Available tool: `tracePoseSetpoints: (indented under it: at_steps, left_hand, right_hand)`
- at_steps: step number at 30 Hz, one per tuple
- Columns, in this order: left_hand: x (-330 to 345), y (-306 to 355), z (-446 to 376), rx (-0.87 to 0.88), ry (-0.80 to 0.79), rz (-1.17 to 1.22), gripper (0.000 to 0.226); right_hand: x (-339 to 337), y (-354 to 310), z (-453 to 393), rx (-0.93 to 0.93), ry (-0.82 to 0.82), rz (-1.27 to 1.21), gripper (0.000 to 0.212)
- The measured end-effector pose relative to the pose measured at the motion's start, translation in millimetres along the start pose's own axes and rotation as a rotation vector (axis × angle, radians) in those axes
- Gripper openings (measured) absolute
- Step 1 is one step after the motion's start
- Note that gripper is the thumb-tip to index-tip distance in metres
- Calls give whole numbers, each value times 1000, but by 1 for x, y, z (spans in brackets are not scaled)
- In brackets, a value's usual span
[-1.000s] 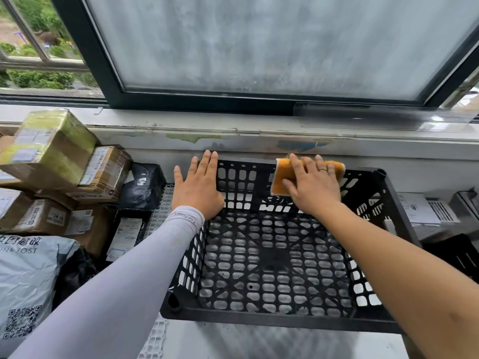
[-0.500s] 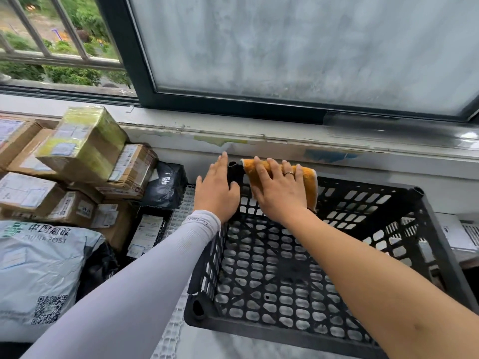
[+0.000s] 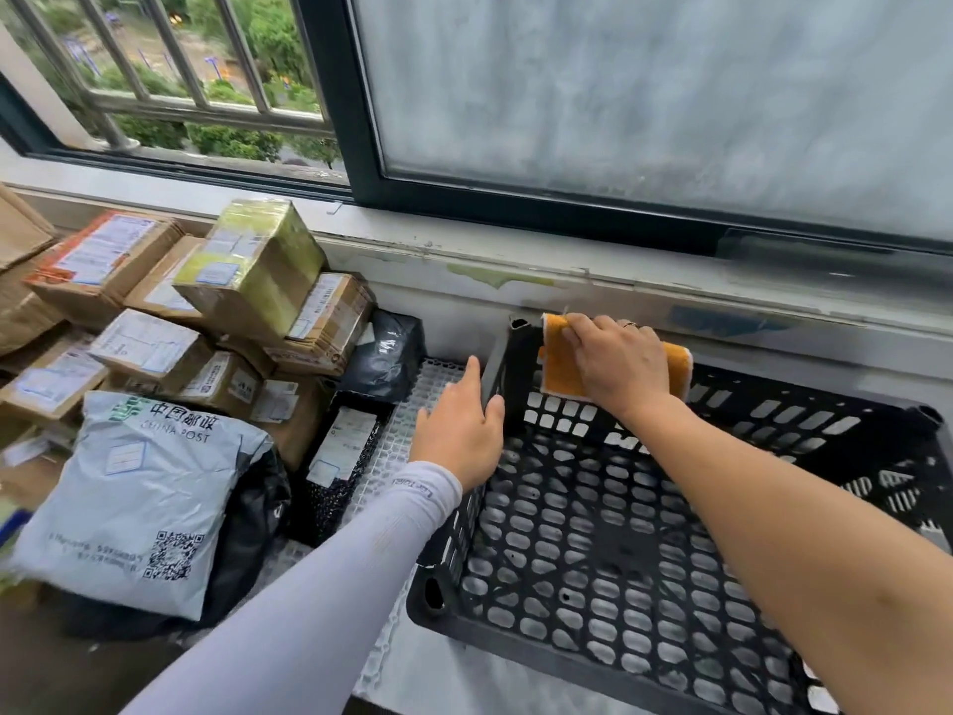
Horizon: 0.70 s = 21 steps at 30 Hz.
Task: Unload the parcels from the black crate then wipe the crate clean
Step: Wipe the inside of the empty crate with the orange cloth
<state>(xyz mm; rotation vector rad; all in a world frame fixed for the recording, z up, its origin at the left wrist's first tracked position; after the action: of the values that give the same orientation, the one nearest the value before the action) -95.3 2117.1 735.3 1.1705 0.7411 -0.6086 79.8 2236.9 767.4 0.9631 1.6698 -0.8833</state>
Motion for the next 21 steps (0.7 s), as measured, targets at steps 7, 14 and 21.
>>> tracePoseSetpoints:
  at_steps: [7,14,21]
  left_hand:
    - [-7,6,3,-15,76,-140,63]
    - [-23,5,13,-21,203,-51,66]
    - [-23,3,20,75,137,-194,70]
  right_hand:
    - [-7,-50,-19,-49,-59,-484,43]
    - [28,-90,0,-238,-292,-269,50]
    - [36,-111,46,-496,-392,-303,61]
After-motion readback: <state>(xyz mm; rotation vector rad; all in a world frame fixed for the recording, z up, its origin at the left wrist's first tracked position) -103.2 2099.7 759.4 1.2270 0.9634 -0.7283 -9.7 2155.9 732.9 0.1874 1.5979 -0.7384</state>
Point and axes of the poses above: each hand's wrist, its own z-axis away from the middle knuckle, its own x-axis out of the palm, y = z × x, the point moved 7 cm from there along -z, towards the middle knuckle, and after that the axes turned 3 degrees about -z, right-handed, at the moved point
